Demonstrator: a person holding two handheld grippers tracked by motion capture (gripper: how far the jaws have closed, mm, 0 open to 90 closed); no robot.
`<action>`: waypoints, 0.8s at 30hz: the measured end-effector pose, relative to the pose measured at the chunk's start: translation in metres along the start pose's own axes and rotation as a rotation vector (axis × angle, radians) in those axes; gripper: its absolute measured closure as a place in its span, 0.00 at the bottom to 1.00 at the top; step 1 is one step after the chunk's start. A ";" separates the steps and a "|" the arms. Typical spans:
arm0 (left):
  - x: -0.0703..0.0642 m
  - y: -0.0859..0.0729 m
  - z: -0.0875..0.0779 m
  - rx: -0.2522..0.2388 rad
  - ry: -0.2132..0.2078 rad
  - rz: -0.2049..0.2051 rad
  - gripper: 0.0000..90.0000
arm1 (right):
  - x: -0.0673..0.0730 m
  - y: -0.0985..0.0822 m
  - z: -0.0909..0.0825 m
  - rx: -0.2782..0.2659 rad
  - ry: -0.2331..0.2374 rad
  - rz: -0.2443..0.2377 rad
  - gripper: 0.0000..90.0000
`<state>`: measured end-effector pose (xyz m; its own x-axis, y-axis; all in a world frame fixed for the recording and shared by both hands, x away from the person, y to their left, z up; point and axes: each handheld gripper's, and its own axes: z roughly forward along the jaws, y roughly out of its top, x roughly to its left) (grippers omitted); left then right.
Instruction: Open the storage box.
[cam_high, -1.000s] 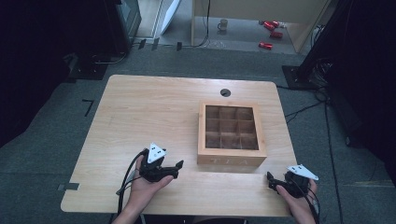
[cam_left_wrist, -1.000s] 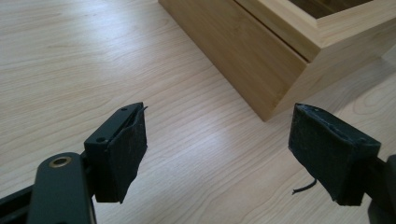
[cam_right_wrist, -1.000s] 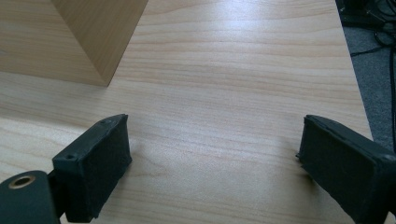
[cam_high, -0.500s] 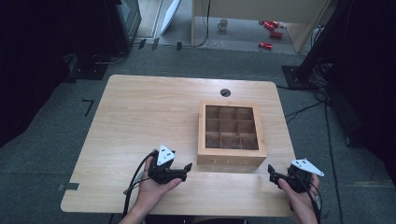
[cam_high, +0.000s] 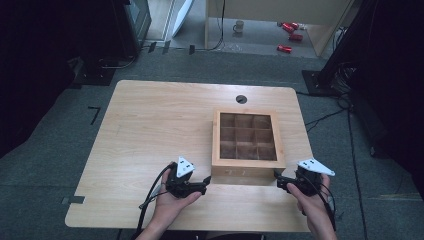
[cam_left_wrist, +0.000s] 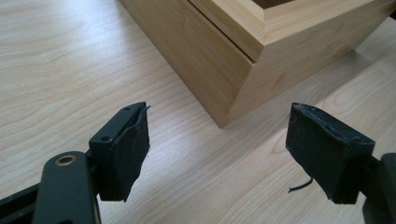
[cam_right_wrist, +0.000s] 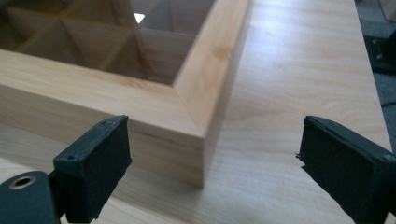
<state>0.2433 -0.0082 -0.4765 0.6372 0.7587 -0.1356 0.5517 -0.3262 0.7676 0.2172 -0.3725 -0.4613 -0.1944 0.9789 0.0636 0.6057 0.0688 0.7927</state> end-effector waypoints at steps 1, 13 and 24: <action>-0.002 0.000 0.003 0.006 -0.001 0.000 0.24 | 0.001 0.002 -0.001 -0.005 0.009 -0.002 0.10; -0.004 0.010 0.013 -0.002 0.003 -0.024 0.32 | 0.006 0.009 0.004 -0.018 0.050 -0.017 0.10; -0.007 0.021 0.023 -0.013 -0.033 -0.028 0.47 | 0.009 0.003 0.010 -0.007 0.082 -0.032 0.10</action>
<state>0.2630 -0.0333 -0.4742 0.6388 0.7486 -0.1775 0.5630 -0.2976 0.7710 0.2249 -0.3612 -0.4644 -0.2767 0.9570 0.0871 0.5924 0.0985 0.7996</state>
